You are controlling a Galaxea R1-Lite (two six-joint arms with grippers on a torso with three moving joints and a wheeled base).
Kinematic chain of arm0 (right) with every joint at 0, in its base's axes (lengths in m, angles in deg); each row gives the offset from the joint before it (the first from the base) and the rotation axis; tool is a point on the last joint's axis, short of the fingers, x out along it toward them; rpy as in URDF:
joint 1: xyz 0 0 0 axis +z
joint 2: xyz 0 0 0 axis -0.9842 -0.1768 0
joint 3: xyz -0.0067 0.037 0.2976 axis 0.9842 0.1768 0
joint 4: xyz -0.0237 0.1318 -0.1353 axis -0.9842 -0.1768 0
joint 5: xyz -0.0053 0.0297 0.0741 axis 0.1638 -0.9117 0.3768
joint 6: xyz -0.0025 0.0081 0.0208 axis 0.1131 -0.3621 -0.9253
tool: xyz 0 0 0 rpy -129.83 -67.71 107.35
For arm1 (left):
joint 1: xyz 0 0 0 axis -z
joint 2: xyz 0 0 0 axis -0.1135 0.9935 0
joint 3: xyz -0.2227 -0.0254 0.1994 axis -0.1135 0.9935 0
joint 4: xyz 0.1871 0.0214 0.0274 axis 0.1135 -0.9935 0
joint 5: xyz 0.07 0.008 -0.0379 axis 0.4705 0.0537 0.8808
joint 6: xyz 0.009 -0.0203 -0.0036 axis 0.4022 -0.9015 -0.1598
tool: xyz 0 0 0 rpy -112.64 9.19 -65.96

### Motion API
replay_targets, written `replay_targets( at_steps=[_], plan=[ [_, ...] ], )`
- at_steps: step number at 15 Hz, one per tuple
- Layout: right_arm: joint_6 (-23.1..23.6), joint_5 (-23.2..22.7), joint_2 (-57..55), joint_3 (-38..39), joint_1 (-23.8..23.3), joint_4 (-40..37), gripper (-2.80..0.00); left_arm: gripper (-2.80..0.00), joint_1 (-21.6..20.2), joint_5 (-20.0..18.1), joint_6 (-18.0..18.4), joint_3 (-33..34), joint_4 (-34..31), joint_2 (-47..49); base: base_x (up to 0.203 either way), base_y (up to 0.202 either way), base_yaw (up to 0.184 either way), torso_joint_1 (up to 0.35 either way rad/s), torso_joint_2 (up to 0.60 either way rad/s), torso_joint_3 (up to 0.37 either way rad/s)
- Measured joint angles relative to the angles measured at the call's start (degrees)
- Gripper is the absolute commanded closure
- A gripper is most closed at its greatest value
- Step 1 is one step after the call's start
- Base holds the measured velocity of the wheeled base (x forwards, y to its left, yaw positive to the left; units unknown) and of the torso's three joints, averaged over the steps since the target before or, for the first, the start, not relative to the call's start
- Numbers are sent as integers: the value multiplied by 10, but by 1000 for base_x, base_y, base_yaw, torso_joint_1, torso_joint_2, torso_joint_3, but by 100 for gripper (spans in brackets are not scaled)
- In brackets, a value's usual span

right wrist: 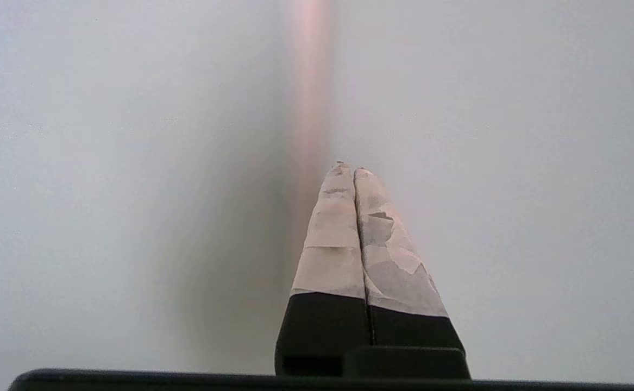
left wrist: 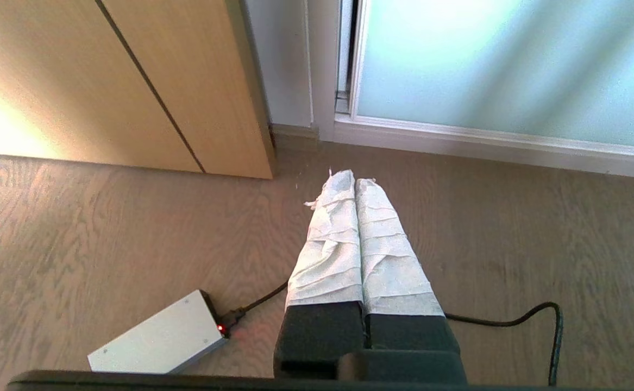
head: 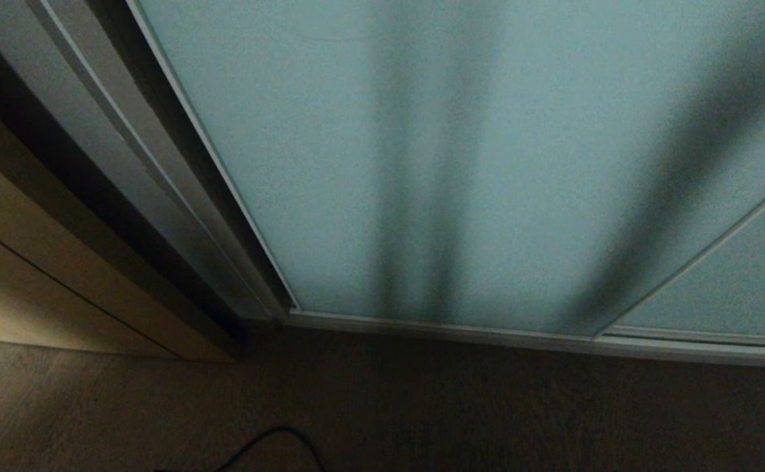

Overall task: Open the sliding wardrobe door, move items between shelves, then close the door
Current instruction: Close the door

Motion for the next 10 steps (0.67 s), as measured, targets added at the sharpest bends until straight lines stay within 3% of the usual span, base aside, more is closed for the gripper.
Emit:
replay_targets(
  at_steps=[2,4,6,10],
  plan=[
    [5,9,40,6,2,26,0,0,0,0,0,0,0,0,0,0,0,0,0,0],
    [19,9,91,31,33,22,0,0,0,0,0,0,0,0,0,0,0,0,0,0],
    [55,6,149,69,104,-14,0,0,0,0,0,0,0,0,0,0,0,0,0,0],
    [167,9,267,192,274,-164,0,0,0,0,0,0,0,0,0,0,0,0,0,0]
  ],
)
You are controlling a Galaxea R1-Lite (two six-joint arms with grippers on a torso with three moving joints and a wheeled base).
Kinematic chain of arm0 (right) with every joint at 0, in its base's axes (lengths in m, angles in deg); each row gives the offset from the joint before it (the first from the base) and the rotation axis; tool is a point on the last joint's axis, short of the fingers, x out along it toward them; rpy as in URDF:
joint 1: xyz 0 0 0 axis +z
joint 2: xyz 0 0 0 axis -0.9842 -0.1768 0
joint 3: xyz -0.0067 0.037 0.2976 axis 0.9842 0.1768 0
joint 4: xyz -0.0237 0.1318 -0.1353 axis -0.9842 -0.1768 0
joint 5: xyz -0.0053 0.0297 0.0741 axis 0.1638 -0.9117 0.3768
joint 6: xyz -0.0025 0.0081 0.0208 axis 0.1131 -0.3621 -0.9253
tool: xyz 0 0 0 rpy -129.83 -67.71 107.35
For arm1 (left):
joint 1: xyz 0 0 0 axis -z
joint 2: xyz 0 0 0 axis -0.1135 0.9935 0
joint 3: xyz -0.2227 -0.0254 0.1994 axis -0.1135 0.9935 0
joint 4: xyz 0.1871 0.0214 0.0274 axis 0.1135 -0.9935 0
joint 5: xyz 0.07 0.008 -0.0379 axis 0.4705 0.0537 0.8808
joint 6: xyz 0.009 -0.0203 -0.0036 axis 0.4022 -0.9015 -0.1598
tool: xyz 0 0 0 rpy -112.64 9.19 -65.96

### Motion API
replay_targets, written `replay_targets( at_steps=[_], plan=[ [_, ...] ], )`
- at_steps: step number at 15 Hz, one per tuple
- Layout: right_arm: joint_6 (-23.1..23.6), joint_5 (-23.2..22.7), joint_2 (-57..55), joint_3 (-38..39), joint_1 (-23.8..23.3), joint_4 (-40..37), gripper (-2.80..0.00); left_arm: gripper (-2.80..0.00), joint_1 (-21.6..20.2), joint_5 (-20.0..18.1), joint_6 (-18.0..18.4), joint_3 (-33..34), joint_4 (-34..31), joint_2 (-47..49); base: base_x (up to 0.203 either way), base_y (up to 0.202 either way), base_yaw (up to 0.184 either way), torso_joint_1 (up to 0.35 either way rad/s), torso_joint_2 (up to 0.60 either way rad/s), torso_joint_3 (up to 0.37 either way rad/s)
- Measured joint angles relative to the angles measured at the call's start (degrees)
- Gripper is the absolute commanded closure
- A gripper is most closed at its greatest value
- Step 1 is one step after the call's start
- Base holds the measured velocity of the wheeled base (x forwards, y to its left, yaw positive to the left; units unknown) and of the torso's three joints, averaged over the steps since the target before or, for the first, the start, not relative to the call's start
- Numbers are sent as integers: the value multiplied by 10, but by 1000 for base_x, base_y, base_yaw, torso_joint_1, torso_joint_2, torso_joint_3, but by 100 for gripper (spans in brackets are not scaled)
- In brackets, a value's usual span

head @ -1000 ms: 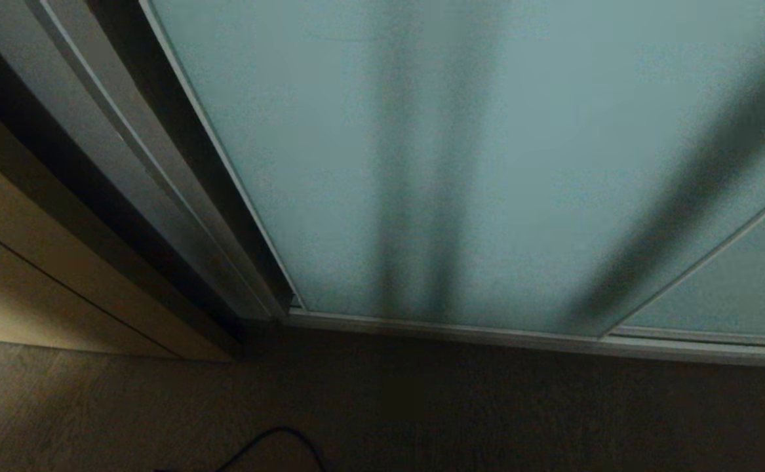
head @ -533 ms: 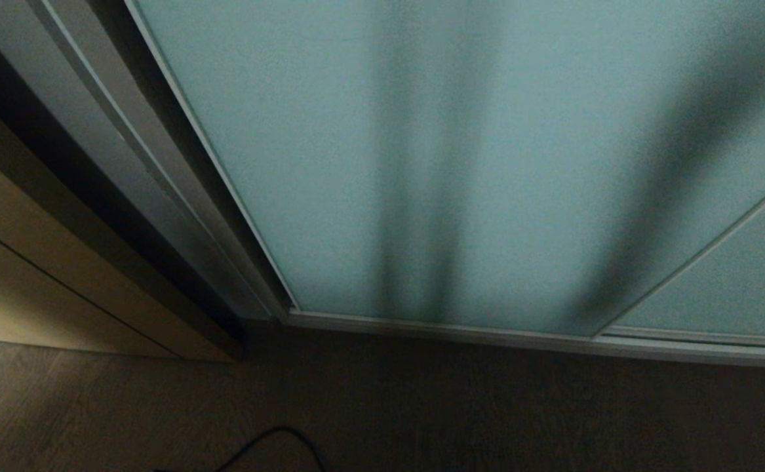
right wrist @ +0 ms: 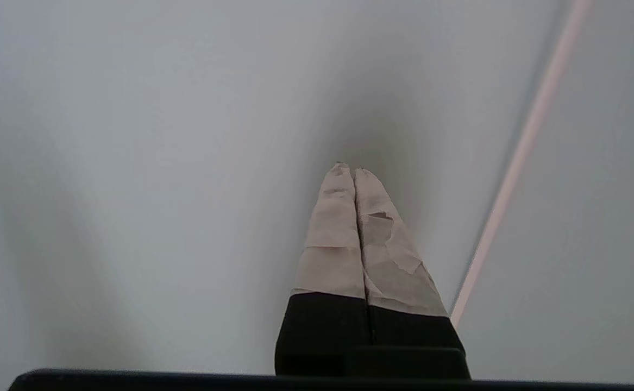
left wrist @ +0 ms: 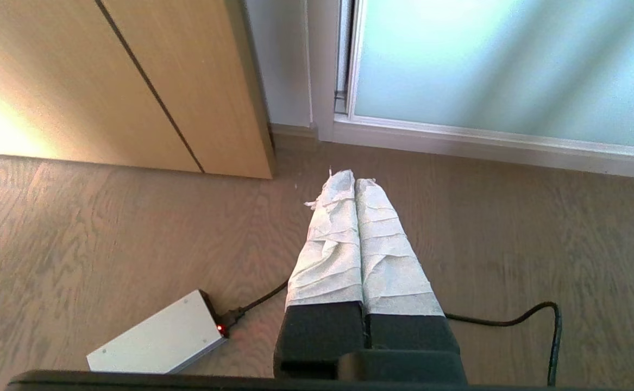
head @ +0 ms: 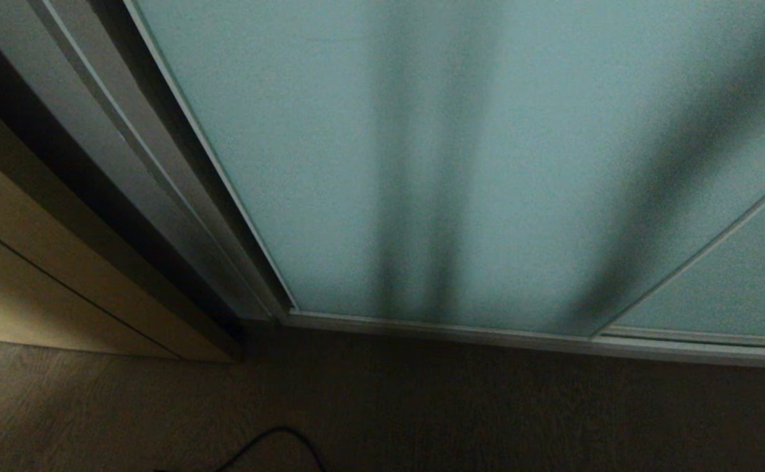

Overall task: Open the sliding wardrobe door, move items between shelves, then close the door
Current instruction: Close the door

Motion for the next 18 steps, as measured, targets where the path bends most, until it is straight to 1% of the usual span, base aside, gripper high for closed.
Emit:
replay_targets(
  at_steps=[2,4,5,7,8,10,13,14,16,18],
  plan=[
    [51,29,53,112,76,-63,0,0,0,0,0,0,0,0,0,0,0,0,0,0],
    [93,83,105,236,150,-99,0,0,0,0,0,0,0,0,0,0,0,0,0,0],
    [114,111,136,297,180,-112,0,0,0,0,0,0,0,0,0,0,0,0,0,0],
    [151,149,208,391,216,-139,0,0,0,0,0,0,0,0,0,0,0,0,0,0],
    [163,160,246,434,226,-158,0,0,0,0,0,0,0,0,0,0,0,0,0,0],
    [170,171,313,498,235,-195,0,0,0,0,-1,0,0,0,0,0,0,0,0,0],
    [173,175,405,543,237,-262,0,0,0,0,-1,0,0,0,0,0,0,0,0,0],
    [170,180,423,560,238,-267,0,0,0,0,-1,0,0,0,0,0,0,0,0,0],
    [163,192,442,599,238,-242,0,0,0,0,0,0,0,0,0,0,0,0,0,0],
    [165,190,451,612,238,-237,0,0,0,0,0,0,0,0,0,0,0,0,0,0]
  ],
)
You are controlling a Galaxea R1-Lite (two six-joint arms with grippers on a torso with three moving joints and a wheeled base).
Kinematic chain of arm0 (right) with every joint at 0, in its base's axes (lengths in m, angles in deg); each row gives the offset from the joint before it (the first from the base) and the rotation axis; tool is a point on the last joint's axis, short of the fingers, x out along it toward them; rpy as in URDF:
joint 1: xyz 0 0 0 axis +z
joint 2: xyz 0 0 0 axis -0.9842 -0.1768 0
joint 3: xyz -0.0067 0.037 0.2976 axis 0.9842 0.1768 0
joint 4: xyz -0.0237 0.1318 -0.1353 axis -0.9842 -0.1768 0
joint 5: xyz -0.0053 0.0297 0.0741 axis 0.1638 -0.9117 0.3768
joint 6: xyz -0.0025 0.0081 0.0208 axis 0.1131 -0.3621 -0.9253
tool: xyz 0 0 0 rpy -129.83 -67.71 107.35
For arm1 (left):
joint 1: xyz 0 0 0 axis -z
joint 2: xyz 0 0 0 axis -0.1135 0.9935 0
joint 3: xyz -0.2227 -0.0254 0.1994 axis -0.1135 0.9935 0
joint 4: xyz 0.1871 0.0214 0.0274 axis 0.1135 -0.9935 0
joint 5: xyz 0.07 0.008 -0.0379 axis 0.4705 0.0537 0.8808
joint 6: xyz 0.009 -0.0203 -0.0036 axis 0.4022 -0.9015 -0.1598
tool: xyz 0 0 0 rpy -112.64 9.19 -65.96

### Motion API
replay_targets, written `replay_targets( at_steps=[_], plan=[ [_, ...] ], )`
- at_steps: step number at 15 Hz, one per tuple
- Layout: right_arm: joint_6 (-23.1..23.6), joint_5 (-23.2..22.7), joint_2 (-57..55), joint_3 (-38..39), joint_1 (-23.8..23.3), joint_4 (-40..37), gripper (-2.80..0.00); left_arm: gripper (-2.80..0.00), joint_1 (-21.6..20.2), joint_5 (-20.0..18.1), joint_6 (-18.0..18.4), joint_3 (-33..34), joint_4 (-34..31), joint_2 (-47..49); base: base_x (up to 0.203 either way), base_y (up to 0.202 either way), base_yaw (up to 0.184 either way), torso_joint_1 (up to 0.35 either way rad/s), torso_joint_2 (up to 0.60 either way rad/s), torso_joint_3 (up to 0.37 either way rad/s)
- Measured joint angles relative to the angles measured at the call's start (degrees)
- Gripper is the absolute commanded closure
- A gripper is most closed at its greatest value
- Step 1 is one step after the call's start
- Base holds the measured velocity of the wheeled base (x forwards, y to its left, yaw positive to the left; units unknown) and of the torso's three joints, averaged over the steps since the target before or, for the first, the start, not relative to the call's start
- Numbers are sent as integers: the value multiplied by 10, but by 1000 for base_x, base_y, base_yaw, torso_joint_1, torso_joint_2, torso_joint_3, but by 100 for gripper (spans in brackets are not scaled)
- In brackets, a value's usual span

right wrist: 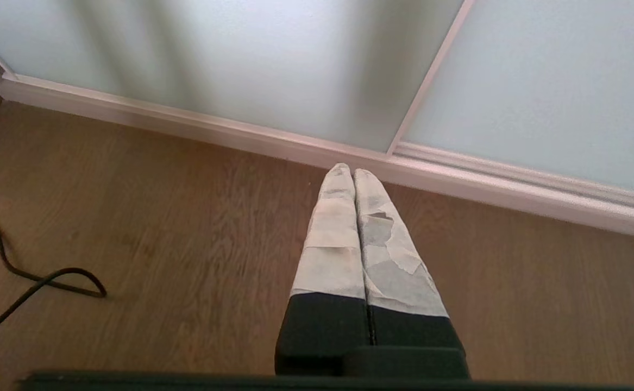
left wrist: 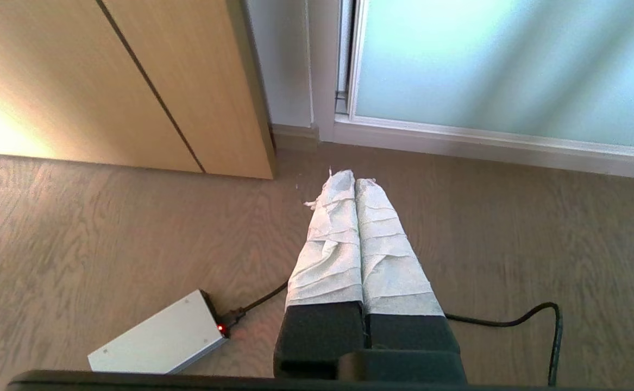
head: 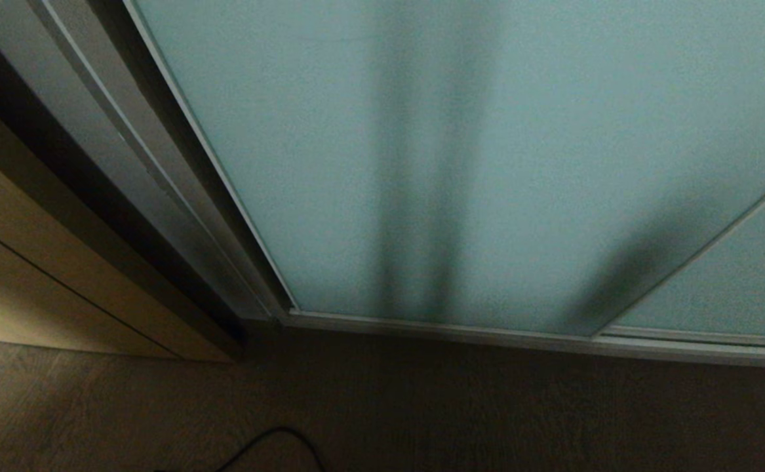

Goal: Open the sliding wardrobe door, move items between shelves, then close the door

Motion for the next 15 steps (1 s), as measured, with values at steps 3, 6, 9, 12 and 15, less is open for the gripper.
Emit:
replay_targets(
  at_steps=[3,6,9,12,15],
  plan=[
    [-13,3,5,4,0,-1,0,0,0,0,0,0,0,0,0,0,0,0,0,0],
    [-48,7,6,5,0,-2,0,0,0,0,0,0,0,0,0,0,0,0,0,0],
    [-52,7,6,5,0,-2,0,0,0,0,0,0,0,0,0,0,0,0,0,0],
    [-52,7,6,5,0,-2,0,0,0,0,0,0,0,0,0,0,0,0,0,0],
    [-53,7,6,5,0,-2,0,0,0,0,0,0,0,0,0,0,0,0,0,0]
  ],
)
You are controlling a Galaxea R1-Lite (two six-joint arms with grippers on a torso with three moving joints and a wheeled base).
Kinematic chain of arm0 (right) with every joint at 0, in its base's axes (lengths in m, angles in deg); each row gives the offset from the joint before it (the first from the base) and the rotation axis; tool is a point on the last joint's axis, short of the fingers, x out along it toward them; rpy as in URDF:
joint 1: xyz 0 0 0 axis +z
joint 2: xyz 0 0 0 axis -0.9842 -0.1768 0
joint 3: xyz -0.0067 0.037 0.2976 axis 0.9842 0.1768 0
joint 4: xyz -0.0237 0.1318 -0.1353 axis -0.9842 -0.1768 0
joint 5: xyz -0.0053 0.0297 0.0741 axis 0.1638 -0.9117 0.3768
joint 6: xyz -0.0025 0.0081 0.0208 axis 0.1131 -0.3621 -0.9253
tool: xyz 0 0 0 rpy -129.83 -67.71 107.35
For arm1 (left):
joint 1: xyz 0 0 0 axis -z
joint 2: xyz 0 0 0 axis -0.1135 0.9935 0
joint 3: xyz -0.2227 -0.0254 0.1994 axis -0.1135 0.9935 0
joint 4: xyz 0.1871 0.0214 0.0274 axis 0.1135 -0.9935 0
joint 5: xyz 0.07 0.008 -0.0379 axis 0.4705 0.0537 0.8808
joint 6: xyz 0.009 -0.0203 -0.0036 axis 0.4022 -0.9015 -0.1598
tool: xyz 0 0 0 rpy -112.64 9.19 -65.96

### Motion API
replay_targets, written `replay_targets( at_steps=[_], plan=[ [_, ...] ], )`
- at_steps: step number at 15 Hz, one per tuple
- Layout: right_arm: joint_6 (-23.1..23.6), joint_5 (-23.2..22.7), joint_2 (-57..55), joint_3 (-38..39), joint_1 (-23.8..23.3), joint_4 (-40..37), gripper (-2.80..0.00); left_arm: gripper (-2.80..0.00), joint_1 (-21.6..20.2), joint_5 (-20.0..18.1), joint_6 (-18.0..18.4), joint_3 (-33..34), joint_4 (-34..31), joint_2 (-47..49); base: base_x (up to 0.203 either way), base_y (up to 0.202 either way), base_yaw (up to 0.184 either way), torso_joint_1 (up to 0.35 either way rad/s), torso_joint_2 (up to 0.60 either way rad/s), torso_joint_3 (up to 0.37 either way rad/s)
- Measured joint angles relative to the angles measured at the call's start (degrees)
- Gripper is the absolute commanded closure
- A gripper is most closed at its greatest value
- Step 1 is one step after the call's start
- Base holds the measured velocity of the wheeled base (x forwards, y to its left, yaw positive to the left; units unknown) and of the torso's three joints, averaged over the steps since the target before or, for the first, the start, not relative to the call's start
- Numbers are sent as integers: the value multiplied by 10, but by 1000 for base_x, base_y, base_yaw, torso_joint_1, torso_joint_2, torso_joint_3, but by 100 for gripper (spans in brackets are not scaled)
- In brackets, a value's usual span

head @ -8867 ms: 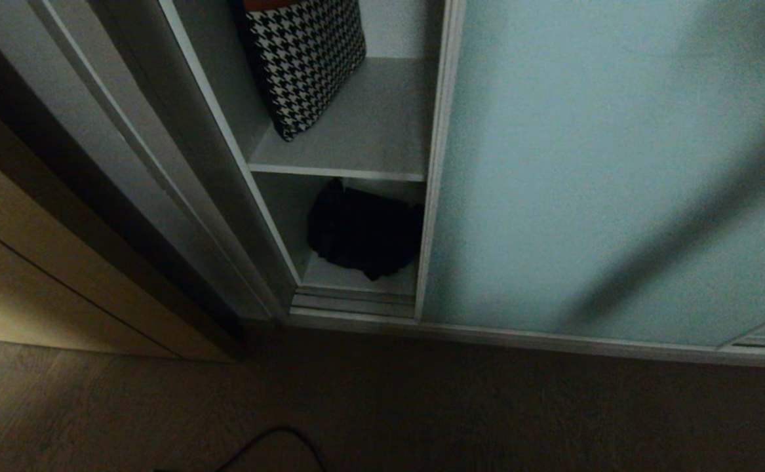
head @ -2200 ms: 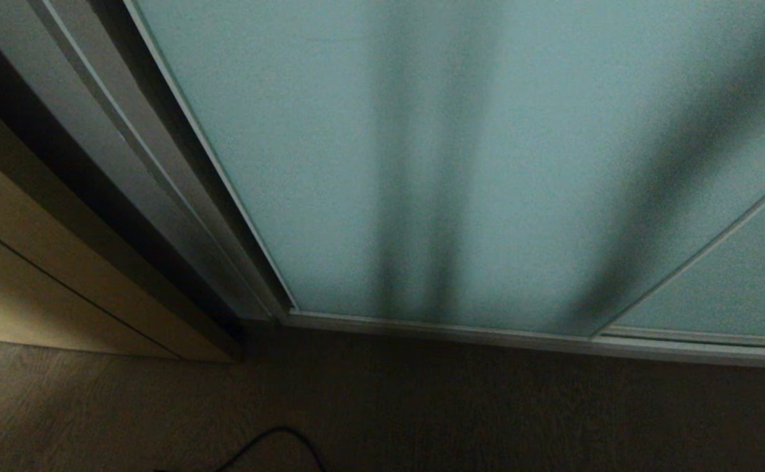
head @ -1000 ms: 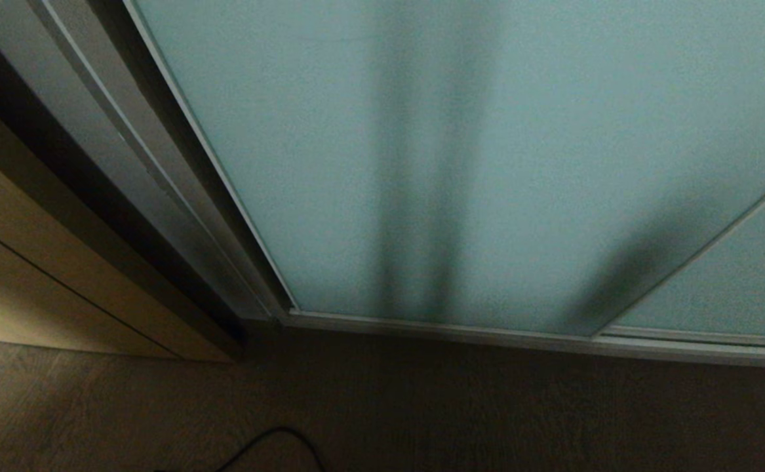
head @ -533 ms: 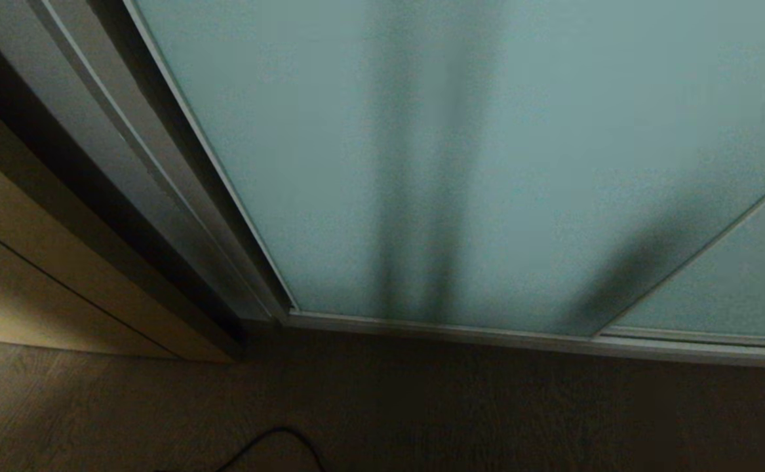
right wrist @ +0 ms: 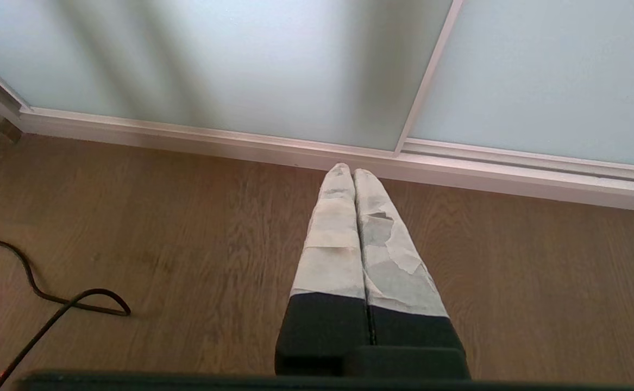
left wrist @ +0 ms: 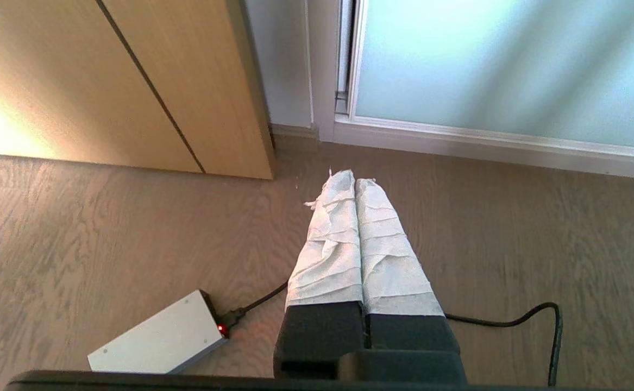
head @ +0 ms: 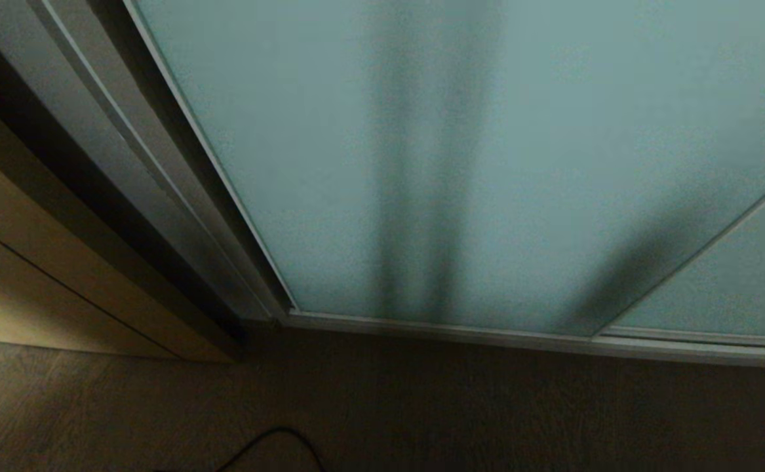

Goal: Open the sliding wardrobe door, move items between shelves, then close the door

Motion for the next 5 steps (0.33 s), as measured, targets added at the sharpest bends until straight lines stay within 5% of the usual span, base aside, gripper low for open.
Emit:
replay_targets(
  at_steps=[5],
  plan=[
    [0,0,0,0,0,0,0,0,0,0,0,0,0,0,0,0,0,0,0,0]
  ],
)
